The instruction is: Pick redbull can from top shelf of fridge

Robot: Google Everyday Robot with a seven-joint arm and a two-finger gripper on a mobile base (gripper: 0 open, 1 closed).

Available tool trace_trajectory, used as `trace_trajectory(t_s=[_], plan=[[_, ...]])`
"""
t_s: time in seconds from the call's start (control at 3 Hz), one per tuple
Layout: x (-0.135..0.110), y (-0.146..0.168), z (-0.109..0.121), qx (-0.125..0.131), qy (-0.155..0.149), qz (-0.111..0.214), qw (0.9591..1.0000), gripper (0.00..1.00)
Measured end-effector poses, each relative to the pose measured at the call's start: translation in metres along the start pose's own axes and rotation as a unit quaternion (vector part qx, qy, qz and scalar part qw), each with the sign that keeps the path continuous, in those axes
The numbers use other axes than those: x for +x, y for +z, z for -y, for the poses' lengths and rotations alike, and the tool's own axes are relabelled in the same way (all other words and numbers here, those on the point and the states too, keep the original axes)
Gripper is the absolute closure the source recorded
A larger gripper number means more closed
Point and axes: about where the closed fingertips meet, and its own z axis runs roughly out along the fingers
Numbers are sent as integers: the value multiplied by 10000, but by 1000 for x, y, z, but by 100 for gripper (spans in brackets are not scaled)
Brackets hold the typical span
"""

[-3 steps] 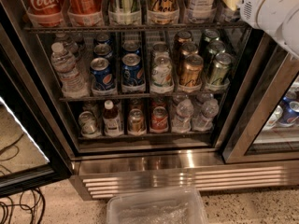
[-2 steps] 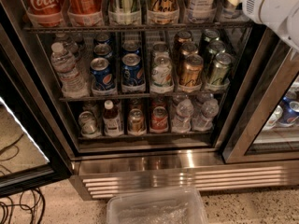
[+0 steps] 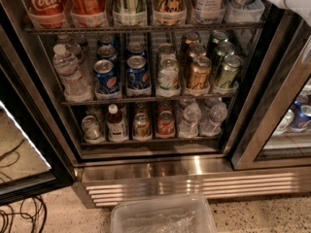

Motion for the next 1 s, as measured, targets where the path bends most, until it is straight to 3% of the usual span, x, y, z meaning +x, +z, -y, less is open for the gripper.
trace_trajectory(t_s=[0.33, 0.67, 1.0], plan=[[-8, -20, -8, -345, 197, -146, 9991, 100], [1, -47, -6, -713, 422, -574, 9949, 100], [14, -67, 13, -1130, 652, -733, 9887, 100]])
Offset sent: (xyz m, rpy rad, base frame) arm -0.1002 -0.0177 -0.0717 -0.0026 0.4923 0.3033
